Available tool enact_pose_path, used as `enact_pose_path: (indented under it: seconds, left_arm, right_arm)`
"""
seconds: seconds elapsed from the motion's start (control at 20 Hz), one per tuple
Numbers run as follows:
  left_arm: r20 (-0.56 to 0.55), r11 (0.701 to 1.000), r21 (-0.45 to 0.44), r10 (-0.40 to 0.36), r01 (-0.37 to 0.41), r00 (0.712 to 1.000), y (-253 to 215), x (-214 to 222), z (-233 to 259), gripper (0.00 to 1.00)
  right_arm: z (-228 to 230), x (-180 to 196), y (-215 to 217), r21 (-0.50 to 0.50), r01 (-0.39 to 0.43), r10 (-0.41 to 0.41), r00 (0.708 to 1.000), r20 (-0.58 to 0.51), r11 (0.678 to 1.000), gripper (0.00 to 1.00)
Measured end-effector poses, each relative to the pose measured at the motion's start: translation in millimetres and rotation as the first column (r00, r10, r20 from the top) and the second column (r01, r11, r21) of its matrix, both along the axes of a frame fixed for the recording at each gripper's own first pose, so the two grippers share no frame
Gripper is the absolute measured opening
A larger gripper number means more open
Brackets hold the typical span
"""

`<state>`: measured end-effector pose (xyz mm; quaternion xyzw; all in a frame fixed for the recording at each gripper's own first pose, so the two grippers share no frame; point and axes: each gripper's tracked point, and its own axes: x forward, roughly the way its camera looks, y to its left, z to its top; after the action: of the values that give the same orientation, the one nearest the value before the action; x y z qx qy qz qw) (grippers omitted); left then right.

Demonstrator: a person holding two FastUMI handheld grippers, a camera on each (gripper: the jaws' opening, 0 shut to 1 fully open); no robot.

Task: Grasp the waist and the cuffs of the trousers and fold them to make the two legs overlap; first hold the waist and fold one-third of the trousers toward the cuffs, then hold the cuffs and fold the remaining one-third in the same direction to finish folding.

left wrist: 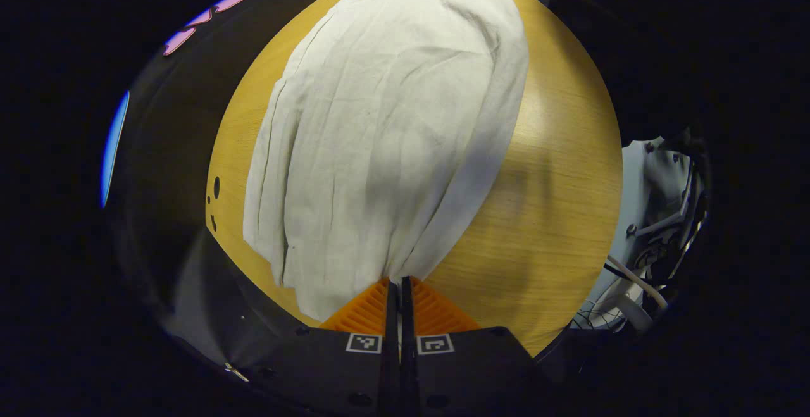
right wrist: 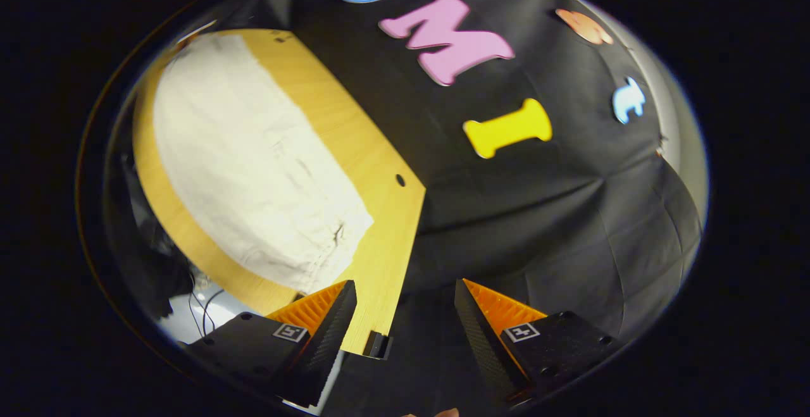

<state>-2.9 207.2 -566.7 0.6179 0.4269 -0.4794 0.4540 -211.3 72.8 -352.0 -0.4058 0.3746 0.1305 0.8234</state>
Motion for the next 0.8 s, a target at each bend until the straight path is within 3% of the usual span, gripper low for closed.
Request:
enact_pose_path:
  seconds: [0.1, 0.2, 0.3, 0.4, 0.6, 0.8]
  left_arm:
    - [0.002, 1.000, 0.025, -0.018, 0.018, 1.000, 1, 1, 0, 0.06]
    - [0.011, 0.999, 0.046, -0.019, 0.018, 1.000, -1, 1, 1, 0.06]
    - [0.018, 0.999, 0.042, 0.014, -0.015, 1.000, -2, 0, 0, 0.06]
    - [0.023, 0.998, 0.036, 0.052, -0.053, 0.998, -2, 0, -2, 0.06]
    - [0.004, 0.997, 0.049, 0.062, -0.062, 0.998, -1, -1, -1, 0.06]
    - [-0.027, 0.994, 0.054, 0.098, -0.096, 0.995, -2, -2, -1, 0.06]
  right_arm:
    - [-37, -7, 23, -0.029, -0.164, 0.161, 0.984, -0.083, 0.986, 0.96]
    - [-68, -11, 41, -0.045, -0.310, 0.301, 0.943, -0.142, 0.950, 0.95]
    - [-101, -17, 44, -0.082, -0.409, 0.387, 0.900, -0.199, 0.909, 0.95]
    - [-131, -20, 37, -0.098, -0.453, 0.419, 0.872, -0.252, 0.886, 0.95]
    - [-164, -3, 33, -0.070, -0.472, 0.436, 0.855, -0.281, 0.879, 0.95]
    - [-182, 24, 42, -0.074, -0.533, 0.495, 0.822, -0.282, 0.843, 0.96]
